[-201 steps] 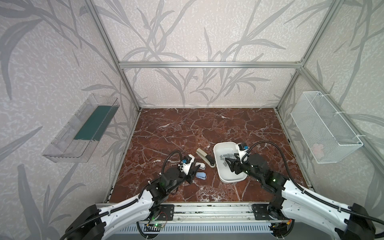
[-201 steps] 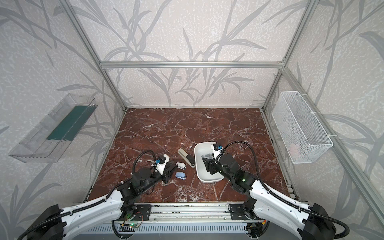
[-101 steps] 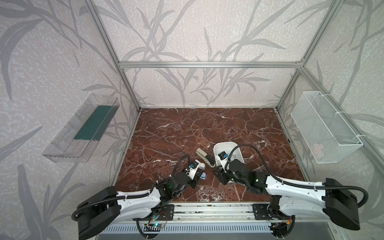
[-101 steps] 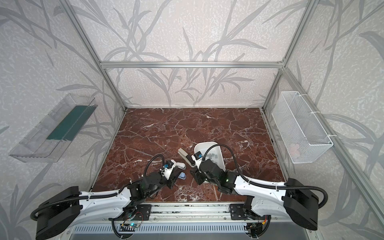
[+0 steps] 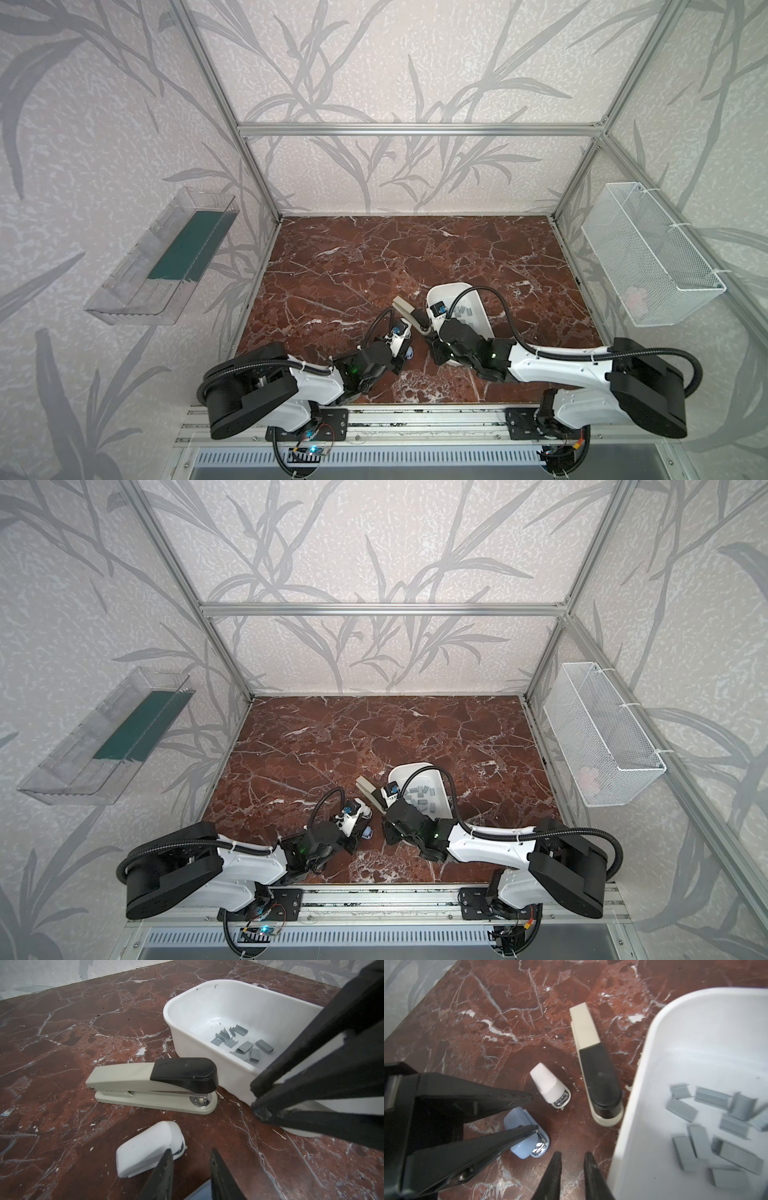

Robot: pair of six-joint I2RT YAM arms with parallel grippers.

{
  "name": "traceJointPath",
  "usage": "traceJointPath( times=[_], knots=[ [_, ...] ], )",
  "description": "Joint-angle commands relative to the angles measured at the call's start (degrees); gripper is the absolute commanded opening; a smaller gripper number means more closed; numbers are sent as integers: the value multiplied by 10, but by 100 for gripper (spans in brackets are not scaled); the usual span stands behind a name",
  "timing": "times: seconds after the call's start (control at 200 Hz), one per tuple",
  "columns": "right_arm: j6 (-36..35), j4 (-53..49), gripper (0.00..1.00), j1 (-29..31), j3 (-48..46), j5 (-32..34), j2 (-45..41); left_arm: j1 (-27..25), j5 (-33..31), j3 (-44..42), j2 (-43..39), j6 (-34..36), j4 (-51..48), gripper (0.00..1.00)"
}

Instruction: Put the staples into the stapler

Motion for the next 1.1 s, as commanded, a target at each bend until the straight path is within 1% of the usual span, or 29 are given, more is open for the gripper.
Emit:
traceJointPath(
  times=[0.0,0.265,0.355,0.415,0.495,0.56,0.645,0.72,0.765,0.82,0.915,1.034,1.094],
  knots=[
    [12,-21,24,-1,-16,61,-9,-13,-28,19,19,15,11,32],
    [14,-37,24,-18,-15,72,-4,-51,-90,34,67,34,-3,32],
    [14,-42,24,-20,-15,75,-12,-74,-129,40,94,43,-3,32],
    [13,-45,24,-20,-16,75,-20,-86,-144,47,113,51,5,32],
    [13,-53,24,-20,-16,78,-30,-94,-137,49,144,60,45,26],
    [14,-60,24,-20,-16,79,-38,-98,-124,51,171,59,76,23],
    [15,-64,24,-20,-17,77,-46,-100,-110,42,201,54,137,22],
    [15,-64,24,-19,-18,76,-51,-100,-95,29,207,50,185,22],
    [14,-66,24,-19,-18,74,-54,-99,-92,25,203,48,191,23],
    [14,-66,24,-20,-17,73,-55,-99,-93,29,198,45,174,23],
    [15,-66,24,-20,-14,68,-57,-99,-83,42,205,44,156,20],
    [15,-63,24,-20,-12,66,-55,-99,-67,40,242,39,215,20],
    [14,-68,23,-20,-8,67,-56,-98,-66,26,257,21,249,20]
  ],
)
